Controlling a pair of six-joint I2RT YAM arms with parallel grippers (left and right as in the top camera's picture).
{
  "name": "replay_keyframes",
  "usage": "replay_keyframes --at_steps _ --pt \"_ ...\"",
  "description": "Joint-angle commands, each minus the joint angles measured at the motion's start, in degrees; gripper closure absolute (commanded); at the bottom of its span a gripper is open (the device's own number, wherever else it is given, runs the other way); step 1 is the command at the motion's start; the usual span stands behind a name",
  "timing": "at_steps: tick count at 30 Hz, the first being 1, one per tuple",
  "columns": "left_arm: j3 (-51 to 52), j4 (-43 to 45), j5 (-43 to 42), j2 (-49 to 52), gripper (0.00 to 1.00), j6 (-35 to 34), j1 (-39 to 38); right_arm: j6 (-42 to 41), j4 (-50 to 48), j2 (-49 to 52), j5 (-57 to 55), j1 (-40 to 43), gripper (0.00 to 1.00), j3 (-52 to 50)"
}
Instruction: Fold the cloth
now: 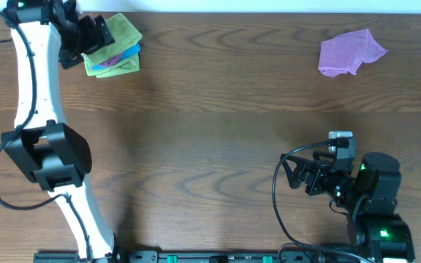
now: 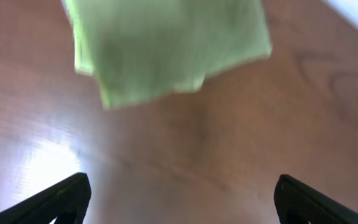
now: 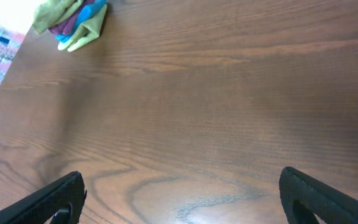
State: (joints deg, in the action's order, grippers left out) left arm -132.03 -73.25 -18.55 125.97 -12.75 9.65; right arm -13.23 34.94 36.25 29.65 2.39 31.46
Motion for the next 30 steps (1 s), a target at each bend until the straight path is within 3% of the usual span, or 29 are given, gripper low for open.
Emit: replay_keyframes --at_steps 1,14,24,30 --pt "-0.9 -4.3 -0.4 -1.4 0.05 3.3 0.4 -0.7 0.0 -0.2 0.6 0.4 0.01 -0.2" --pt "-0.9 -17.0 1.2 -1.8 0.05 12.2 -0.1 -0.7 0.0 -0.3 0.6 0.4 0.01 -0.2" --pt "1.1 -13.2 5.7 -12.2 0.05 12.8 -0.1 -0.7 0.0 -0.2 0.6 0.4 0.01 -0.2" --pt "20.3 -1.0 6.7 -25.6 0.04 12.4 -0.1 -0.7 0.0 -0.2 0.6 0.4 0.01 -0.1"
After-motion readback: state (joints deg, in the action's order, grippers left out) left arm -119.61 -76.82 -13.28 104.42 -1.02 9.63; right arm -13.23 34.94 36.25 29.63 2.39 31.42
